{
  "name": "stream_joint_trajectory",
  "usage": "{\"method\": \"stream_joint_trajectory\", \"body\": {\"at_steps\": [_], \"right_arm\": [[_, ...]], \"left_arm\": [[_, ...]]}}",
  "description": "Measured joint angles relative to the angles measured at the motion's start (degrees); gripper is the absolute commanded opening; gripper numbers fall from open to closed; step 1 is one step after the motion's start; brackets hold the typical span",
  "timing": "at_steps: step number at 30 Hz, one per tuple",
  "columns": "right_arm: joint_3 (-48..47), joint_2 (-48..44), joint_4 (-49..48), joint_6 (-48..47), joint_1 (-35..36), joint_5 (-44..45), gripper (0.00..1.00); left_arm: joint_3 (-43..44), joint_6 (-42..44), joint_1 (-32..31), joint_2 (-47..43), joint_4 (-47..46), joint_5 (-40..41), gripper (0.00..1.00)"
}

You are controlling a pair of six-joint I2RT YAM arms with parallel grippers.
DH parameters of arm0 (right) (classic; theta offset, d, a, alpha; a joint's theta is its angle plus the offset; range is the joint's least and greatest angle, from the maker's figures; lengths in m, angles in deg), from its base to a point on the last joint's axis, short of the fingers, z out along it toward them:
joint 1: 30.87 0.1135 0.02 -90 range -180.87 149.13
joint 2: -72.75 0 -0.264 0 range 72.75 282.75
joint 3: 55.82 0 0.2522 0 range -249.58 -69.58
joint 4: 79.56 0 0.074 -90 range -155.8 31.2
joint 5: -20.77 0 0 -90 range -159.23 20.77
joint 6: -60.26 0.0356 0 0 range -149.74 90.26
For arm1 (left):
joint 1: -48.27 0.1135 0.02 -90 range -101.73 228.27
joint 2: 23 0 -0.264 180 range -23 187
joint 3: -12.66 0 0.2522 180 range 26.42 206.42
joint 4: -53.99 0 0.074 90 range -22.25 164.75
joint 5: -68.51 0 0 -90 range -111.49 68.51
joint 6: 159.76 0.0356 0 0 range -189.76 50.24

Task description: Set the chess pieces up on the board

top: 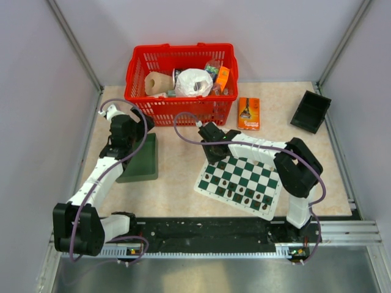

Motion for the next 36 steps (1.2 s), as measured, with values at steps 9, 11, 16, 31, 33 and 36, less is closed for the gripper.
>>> {"method": "stream_joint_trajectory", "body": {"at_steps": [9, 11, 16, 31, 33, 36], "right_arm": [[0.0, 0.2, 0.13, -0.02, 0.0, -0.04, 0.2], [0.0, 0.2, 0.13, -0.2, 0.0, 0.0, 0.19], [0.0, 0.2, 0.22, -0.39, -0.02, 0.0, 0.18], [2.91, -14.58, 0.94, 1.36, 2.8, -1.51, 0.18], [3.96, -15.8, 0.94, 1.99, 4.2, -1.84, 0.18], [5.66, -16.11, 1.05, 3.23, 7.08, -2.62, 0.18]], "left_arm": [[0.0, 0.0, 0.0, 0.0, -0.02, 0.0, 0.99], [0.0, 0.0, 0.0, 0.0, -0.02, 0.0, 0.99], [0.0, 0.0, 0.04, 0.0, -0.02, -0.02, 0.99], [-0.07, 0.0, 0.04, 0.0, -0.02, -0.02, 0.99], [-0.13, 0.0, 0.04, 0.0, -0.02, -0.02, 0.99], [-0.15, -0.02, 0.04, 0.0, -0.02, -0.02, 0.99]]}}
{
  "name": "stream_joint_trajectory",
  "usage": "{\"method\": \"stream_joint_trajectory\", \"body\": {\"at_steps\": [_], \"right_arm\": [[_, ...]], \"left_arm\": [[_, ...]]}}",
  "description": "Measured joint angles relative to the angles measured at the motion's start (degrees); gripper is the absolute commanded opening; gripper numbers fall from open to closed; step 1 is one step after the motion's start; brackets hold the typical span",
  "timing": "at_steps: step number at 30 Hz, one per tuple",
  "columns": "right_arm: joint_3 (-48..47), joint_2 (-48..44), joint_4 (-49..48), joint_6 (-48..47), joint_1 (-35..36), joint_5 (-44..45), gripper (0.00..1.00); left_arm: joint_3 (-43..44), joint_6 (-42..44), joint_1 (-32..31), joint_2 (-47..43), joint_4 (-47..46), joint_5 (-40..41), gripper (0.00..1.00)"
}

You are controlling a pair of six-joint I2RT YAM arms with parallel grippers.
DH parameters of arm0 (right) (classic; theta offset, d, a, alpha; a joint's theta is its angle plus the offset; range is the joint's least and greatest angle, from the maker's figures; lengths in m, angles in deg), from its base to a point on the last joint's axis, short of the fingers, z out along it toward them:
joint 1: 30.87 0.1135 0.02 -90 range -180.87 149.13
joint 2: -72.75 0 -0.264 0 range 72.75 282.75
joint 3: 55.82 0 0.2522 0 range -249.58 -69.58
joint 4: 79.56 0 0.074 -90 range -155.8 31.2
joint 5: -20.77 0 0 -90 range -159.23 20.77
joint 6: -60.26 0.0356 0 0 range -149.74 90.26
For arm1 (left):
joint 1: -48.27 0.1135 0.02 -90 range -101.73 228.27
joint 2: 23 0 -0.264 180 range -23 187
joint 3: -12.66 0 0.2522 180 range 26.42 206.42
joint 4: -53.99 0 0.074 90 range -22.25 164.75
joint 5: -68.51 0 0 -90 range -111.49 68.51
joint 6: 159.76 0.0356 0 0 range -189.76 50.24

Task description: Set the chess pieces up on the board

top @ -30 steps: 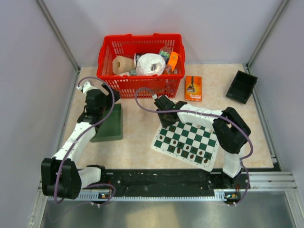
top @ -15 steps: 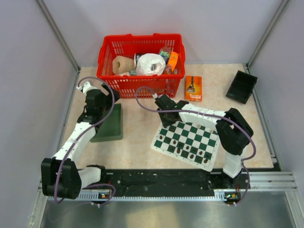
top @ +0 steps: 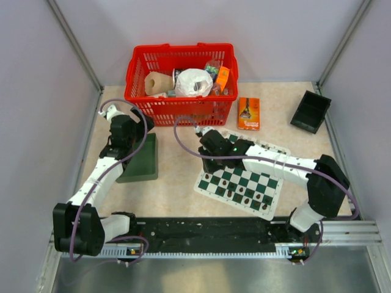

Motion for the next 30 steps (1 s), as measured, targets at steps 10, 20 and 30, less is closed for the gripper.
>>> {"method": "stream_joint_trajectory", "body": {"at_steps": [10, 20, 30], "right_arm": [[4.96, 0.11, 2.54, 2.71, 3.61, -0.5, 0.17], [7.78, 0.7, 2.27, 4.55, 4.74, -1.05, 0.18], [8.37, 2.21, 1.55, 4.92, 4.96, -0.13, 0.18]], "left_arm": [[-0.2, 0.0, 0.07, -0.35, -0.02, -0.02, 0.99], [-0.2, 0.0, 0.11, -0.5, -0.04, -0.24, 0.99], [-0.2, 0.0, 0.11, -0.5, -0.04, -0.26, 0.99]]}}
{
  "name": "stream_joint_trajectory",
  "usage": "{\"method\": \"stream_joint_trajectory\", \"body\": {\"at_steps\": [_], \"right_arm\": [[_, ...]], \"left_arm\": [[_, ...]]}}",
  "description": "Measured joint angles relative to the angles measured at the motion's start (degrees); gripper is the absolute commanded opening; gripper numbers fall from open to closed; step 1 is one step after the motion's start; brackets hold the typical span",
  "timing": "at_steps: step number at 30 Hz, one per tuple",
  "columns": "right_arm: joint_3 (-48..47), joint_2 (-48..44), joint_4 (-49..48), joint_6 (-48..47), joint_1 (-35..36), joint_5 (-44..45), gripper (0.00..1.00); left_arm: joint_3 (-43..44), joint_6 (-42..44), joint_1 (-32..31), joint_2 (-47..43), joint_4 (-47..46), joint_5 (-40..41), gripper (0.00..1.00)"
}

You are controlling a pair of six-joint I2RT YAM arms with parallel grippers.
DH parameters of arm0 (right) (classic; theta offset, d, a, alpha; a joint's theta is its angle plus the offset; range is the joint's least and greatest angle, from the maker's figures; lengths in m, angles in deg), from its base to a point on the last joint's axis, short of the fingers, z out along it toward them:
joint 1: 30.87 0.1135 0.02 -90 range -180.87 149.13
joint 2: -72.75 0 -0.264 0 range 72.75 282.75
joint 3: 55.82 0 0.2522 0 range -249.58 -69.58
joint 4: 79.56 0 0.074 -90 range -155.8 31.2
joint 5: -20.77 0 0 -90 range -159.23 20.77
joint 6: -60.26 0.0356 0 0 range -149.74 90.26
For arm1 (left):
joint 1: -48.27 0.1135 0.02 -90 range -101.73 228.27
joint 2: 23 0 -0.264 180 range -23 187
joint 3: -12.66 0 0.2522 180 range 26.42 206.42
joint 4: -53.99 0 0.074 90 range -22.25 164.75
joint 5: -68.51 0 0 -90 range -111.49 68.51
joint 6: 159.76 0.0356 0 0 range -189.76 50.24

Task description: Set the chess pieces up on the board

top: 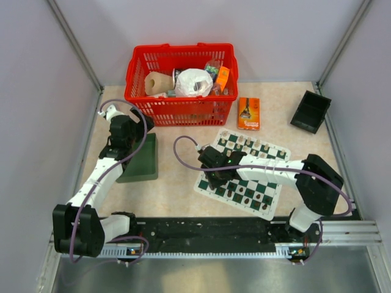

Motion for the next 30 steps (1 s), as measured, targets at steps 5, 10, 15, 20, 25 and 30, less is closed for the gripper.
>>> {"method": "stream_joint_trajectory", "body": {"at_steps": [5, 10, 15, 20, 25, 30], "right_arm": [[0.0, 0.98, -0.92, 0.0, 0.0, 0.31, 0.18], [0.02, 1.99, -1.51, -0.02, 0.0, 0.59, 0.18], [0.02, 2.21, -1.86, -0.04, 0.0, 1.18, 0.26], [0.02, 2.23, -1.95, -0.04, 0.0, 1.36, 0.34], [0.02, 2.23, -2.03, -0.13, 0.0, 1.01, 0.39], [0.02, 2.12, -1.84, -0.17, 0.0, 0.48, 0.41]], "left_arm": [[0.0, 0.0, 0.02, 0.0, 0.0, 0.02, 0.99], [0.0, 0.0, 0.04, -0.02, 0.0, 0.04, 0.99], [0.0, 0.0, 0.07, -0.02, -0.02, 0.02, 0.99], [-0.02, 0.0, 0.11, -0.02, -0.02, 0.04, 0.99], [-0.07, -0.02, 0.2, -0.02, -0.02, 0.04, 0.99], [-0.11, 0.0, 0.22, -0.02, -0.02, 0.04, 0.99]]}}
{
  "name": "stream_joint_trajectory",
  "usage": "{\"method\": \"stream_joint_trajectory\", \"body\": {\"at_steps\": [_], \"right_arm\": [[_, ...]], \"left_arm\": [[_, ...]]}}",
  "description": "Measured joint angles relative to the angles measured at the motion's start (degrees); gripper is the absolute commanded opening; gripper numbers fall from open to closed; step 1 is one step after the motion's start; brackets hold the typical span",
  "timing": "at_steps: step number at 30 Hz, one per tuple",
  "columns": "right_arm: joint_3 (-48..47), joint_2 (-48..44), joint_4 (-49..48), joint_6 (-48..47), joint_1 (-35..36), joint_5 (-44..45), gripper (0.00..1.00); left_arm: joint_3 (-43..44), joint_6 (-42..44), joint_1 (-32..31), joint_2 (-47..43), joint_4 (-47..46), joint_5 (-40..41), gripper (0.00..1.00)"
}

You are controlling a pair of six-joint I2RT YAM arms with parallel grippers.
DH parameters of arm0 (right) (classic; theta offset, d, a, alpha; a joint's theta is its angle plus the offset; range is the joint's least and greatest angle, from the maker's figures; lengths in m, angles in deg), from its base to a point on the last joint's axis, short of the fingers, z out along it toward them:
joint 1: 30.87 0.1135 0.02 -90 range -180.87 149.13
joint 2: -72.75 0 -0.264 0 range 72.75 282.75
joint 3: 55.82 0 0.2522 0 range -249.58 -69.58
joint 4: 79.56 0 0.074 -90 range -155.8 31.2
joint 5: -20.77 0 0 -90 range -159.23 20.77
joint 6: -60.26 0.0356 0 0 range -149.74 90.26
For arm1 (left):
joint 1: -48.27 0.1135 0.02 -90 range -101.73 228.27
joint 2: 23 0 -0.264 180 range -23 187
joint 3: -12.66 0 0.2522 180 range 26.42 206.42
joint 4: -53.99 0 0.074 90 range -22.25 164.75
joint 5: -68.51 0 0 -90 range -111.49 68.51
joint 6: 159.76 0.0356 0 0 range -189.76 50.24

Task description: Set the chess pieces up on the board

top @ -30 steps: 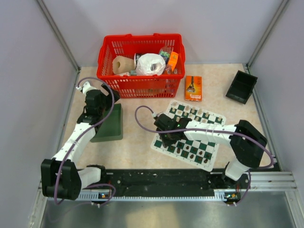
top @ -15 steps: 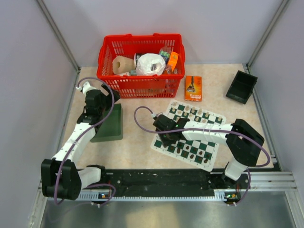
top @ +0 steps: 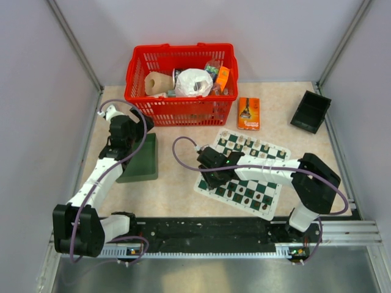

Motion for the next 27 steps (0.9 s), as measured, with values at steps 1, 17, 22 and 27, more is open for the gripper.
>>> {"method": "stream_joint_trajectory", "body": {"at_steps": [1, 17, 22, 27], "right_arm": [[0.0, -0.22, 0.13, -0.02, 0.0, 0.02, 0.41], [-2.01, -7.67, 1.05, -0.39, -7.61, 5.53, 0.43], [-2.03, -3.39, 0.83, -0.33, -9.81, 6.32, 0.44], [-2.03, 0.11, -0.07, -0.31, -10.12, 6.4, 0.44]], "left_arm": [[0.0, 0.0, 0.0, 0.0, 0.0, 0.0, 0.99], [-0.02, -0.02, -0.02, 0.0, 0.0, -0.02, 0.99], [-0.02, 0.0, 0.0, 0.0, 0.0, -0.02, 0.99], [-0.02, 0.0, 0.0, 0.0, 0.0, -0.02, 0.99]]}}
